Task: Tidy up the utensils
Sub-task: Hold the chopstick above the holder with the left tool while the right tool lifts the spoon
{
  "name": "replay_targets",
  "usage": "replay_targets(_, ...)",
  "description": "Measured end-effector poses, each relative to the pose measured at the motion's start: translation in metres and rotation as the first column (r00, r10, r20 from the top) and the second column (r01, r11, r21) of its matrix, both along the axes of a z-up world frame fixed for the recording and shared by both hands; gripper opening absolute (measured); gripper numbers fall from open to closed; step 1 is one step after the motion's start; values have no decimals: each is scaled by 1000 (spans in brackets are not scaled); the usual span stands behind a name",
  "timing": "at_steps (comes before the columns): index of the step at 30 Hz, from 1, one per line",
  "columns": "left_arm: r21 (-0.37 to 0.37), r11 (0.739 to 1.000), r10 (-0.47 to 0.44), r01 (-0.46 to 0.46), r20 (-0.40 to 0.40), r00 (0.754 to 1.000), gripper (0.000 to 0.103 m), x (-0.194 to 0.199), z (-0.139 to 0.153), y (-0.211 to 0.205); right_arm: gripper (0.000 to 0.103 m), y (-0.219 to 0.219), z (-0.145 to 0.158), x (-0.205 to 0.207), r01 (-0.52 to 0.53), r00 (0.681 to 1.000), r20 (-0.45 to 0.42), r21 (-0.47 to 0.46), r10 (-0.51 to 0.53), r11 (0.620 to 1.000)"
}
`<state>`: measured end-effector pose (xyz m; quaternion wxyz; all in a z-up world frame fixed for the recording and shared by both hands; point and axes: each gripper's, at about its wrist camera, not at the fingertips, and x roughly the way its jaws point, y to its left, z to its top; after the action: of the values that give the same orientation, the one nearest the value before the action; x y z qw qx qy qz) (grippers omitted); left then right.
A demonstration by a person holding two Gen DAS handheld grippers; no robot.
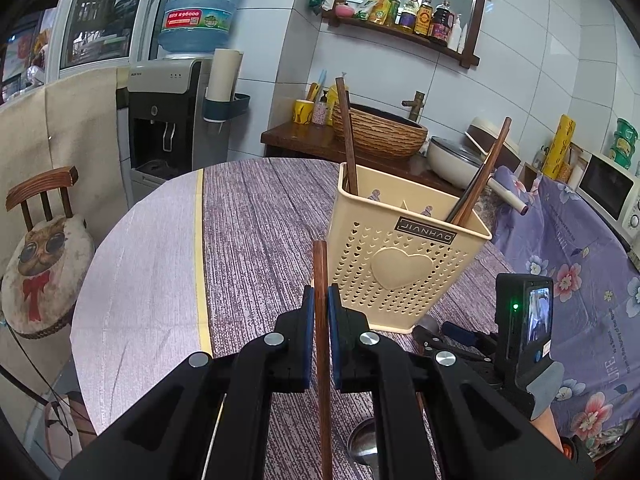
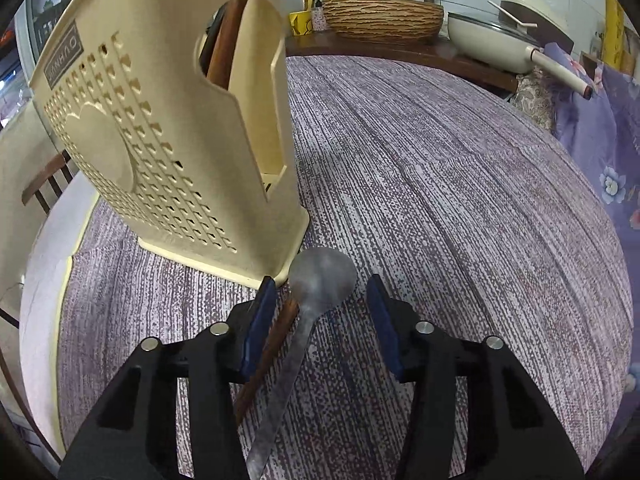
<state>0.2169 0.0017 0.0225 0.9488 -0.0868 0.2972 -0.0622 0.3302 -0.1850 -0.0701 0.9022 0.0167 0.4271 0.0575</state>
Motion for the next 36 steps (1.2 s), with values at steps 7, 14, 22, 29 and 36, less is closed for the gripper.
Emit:
replay_targets(7, 1, 1000, -2, 2, -1, 1000, 8, 0, 0, -1, 35, -11, 3, -2, -23, 1000, 10, 98, 22, 995)
replay_targets(14, -5, 1000, 2, -2, 9, 1000, 8, -3, 2, 0, 17, -28, 34, -33, -45, 987, 158, 148, 21, 988)
replay_targets(22, -14, 1000, -2, 2, 19, 1000, 8, -6, 7, 0, 9, -34, 51, -56, -71, 977, 208, 123, 44, 990)
replay_targets(29, -9, 1000, -6, 7, 18, 1000, 8, -6, 7, -2, 49, -47, 37, -47, 48, 988, 144, 91, -61, 995)
replay_targets(36, -12, 1000, -6, 6, 11, 1000, 8, -5, 5, -1, 49, -33, 10, -35, 25, 999, 35, 14, -25, 1000)
